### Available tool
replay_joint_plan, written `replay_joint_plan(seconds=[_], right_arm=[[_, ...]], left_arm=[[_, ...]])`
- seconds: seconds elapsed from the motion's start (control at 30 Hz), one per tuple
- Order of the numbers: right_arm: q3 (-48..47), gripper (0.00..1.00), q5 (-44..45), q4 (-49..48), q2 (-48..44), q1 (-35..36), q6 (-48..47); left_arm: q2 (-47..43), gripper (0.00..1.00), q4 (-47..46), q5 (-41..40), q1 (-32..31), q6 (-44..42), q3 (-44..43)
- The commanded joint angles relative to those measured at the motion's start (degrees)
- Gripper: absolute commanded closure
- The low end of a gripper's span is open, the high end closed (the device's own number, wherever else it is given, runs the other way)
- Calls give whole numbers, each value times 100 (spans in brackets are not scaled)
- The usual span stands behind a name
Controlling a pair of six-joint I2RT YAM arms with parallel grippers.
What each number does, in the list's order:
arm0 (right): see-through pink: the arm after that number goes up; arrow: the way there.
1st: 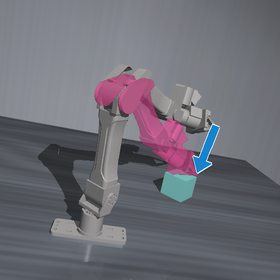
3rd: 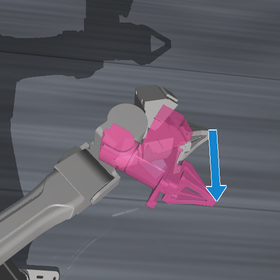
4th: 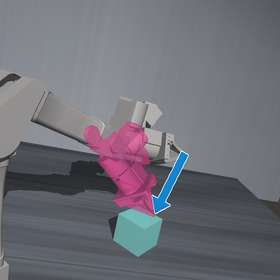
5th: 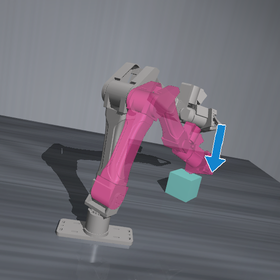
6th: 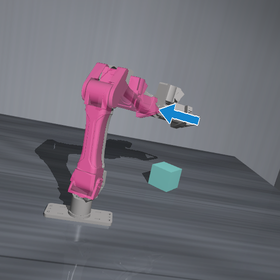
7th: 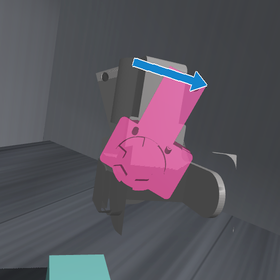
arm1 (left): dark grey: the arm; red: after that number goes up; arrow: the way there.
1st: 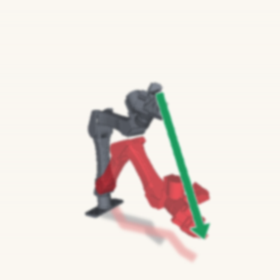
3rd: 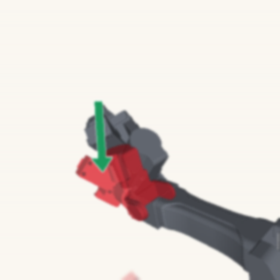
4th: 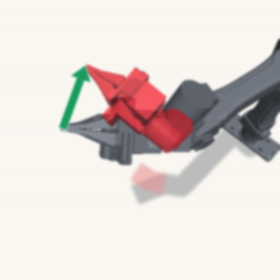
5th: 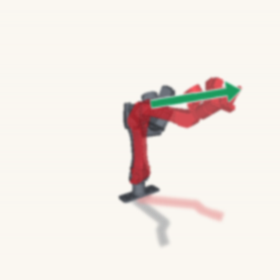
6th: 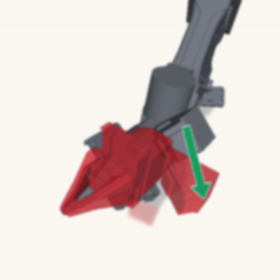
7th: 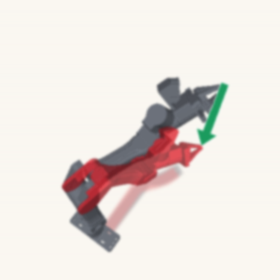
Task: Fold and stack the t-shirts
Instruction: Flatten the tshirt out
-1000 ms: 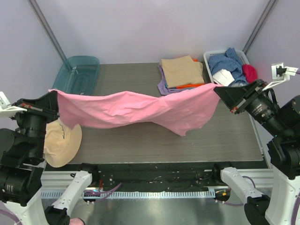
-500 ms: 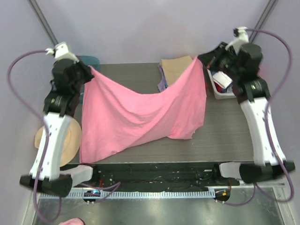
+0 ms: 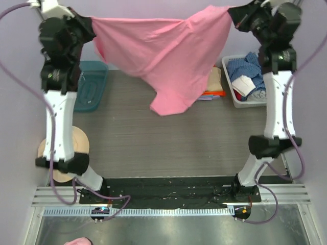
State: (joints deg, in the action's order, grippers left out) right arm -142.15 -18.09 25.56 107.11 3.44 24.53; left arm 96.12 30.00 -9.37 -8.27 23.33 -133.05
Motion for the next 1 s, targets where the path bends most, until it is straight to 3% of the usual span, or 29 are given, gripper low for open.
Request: replay_joint_plan(seconds=[0.0,0.13,0.27,0.43,0.53,0.67,0.83,0.97], right_arm=[[1301,99,-160,-1053,-2233,-37,-53],[2978,99,-283,-1202,-3396,-37,-159],[5199,99,-344,-1317,-4206,-37,-168],[7663,99,-687,-1773,-4813,-19,174],[8982,99,-767,-1651,-5041,130,280],[10125,99,-732,-1309,-5428,376,463],[10409,99,-285,-817,-5964,1078,877],[10400,99,77,-404,-6254,2140,1342]], left_arm=[[-1769,100,-547,31,63,-215,838],[-3340,100,-1039,-161,63,-224,3190],[-4142,100,-1224,-311,63,-66,5057],[-4777,100,-1742,-390,54,759,8015],[-4927,100,-1822,-496,63,1365,9222],[-5129,100,-1743,-584,63,1911,10114],[-5436,100,-1287,-943,63,2123,10466],[-5604,100,-970,-1269,63,2114,10502]])
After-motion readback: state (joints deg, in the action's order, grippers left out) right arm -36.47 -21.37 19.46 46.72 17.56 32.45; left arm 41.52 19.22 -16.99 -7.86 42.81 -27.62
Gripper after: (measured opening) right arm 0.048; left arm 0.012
